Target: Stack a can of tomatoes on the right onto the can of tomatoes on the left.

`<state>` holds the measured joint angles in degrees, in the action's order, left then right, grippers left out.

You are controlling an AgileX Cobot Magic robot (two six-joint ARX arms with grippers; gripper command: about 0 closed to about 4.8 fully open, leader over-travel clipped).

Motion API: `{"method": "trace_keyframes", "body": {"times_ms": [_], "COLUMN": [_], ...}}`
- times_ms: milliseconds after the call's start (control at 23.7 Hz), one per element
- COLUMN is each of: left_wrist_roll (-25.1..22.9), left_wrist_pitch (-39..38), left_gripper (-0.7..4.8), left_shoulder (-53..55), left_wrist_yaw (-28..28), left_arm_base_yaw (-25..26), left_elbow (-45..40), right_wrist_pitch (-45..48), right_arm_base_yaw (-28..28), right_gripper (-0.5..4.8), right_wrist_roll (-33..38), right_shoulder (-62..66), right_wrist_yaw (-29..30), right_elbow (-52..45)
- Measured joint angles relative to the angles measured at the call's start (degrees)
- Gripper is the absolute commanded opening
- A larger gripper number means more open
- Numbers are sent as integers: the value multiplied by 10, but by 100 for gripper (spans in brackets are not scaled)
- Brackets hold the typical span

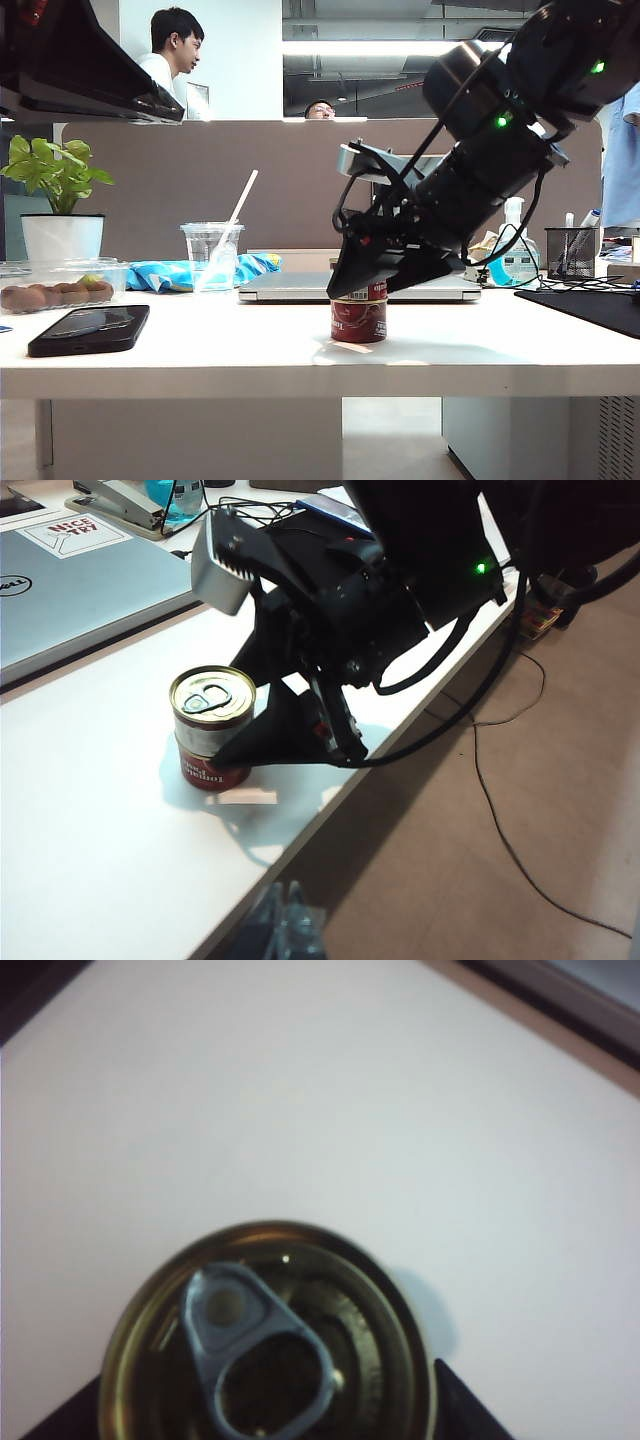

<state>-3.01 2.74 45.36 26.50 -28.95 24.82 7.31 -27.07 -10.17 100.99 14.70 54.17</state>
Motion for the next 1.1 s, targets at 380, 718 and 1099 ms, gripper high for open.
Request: {"method": "trace_keyframes", "body": {"times_ms": [380,718,1099], "left_wrist_roll": [0,0,0], "left_wrist_pitch": [0,0,9], "left_gripper": [-3,-4,-4], "left_shoulder": [0,0,-62], "left_wrist_yaw": [0,-42,-148], "left_arm_base_yaw": [0,0,0], "left_elbow": [0,13,47], "right_wrist_pitch": [-3,-112,-231], "right_arm_base_yaw": [-1,-2,-8], "right_gripper": [479,267,-8], "right_wrist_roll": [0,0,-2], "right_shoulder": [-21,-101,-328], "right_wrist_yaw": [-9,-32,-104], "right_elbow": [1,1,-29]}}
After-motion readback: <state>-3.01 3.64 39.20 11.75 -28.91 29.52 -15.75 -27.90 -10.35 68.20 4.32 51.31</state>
